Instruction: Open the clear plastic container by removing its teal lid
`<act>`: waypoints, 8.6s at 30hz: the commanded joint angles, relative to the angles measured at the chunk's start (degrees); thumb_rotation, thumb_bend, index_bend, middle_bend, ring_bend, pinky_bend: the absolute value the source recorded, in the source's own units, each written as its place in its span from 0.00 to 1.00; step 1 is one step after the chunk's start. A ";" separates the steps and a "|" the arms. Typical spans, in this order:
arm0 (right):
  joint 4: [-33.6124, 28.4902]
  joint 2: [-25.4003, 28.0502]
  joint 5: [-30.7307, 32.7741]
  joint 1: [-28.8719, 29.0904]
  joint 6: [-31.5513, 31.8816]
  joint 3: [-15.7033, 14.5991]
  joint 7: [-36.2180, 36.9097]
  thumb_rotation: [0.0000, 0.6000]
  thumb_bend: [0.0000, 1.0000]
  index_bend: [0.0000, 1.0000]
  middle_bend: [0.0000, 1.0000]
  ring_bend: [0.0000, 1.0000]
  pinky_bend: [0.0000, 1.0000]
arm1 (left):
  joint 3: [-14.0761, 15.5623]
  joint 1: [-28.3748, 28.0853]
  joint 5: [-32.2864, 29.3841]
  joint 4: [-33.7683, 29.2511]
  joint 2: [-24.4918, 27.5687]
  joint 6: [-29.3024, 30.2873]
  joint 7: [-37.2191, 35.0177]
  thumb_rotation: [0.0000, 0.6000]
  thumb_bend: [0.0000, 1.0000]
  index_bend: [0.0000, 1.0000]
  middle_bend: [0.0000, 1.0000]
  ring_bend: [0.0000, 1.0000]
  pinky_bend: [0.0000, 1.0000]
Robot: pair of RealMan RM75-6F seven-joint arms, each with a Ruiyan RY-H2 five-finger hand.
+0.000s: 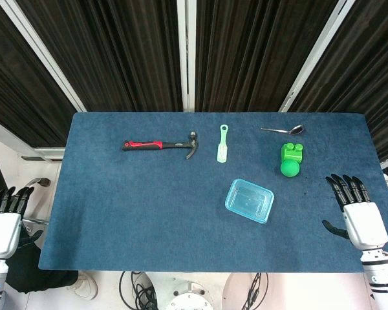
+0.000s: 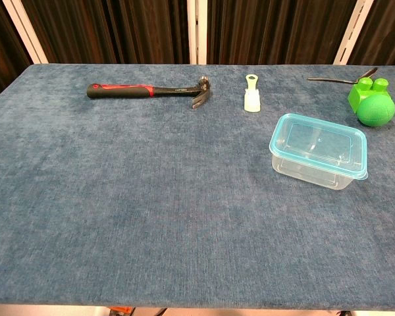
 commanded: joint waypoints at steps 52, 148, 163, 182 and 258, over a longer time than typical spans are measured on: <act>32.31 -37.07 7.18 38.13 -35.39 9.79 -6.07 1.00 0.03 0.00 0.11 0.06 0.23 | -1.14 -6.02 -0.73 -2.27 0.86 -8.66 0.73 1.00 0.00 0.07 0.08 0.01 0.04; 30.97 -39.29 -8.20 22.21 -6.11 0.33 9.82 1.00 0.04 0.00 0.00 0.00 0.00 | -0.69 -71.06 -49.45 9.74 -28.09 -45.70 11.46 1.00 0.00 0.08 0.17 0.09 0.17; 32.31 -40.70 -9.17 22.76 -3.95 -0.98 11.66 1.00 0.04 0.00 0.00 0.00 0.00 | -0.51 -70.93 -52.11 5.16 -25.51 -46.15 15.11 1.00 0.00 0.00 0.00 0.00 0.14; 33.34 -42.11 -9.52 22.85 -2.06 -1.70 13.38 1.00 0.04 0.00 0.00 0.00 0.00 | -0.60 -72.01 -57.26 4.46 -26.52 -42.37 19.46 1.00 0.00 0.17 0.24 0.14 0.18; 46.46 -47.29 -11.56 26.34 3.78 -0.96 18.06 1.00 0.34 0.14 0.15 0.00 0.05 | -2.59 -70.18 -57.74 3.11 -25.49 -43.54 22.06 1.00 0.00 0.11 0.19 0.12 0.18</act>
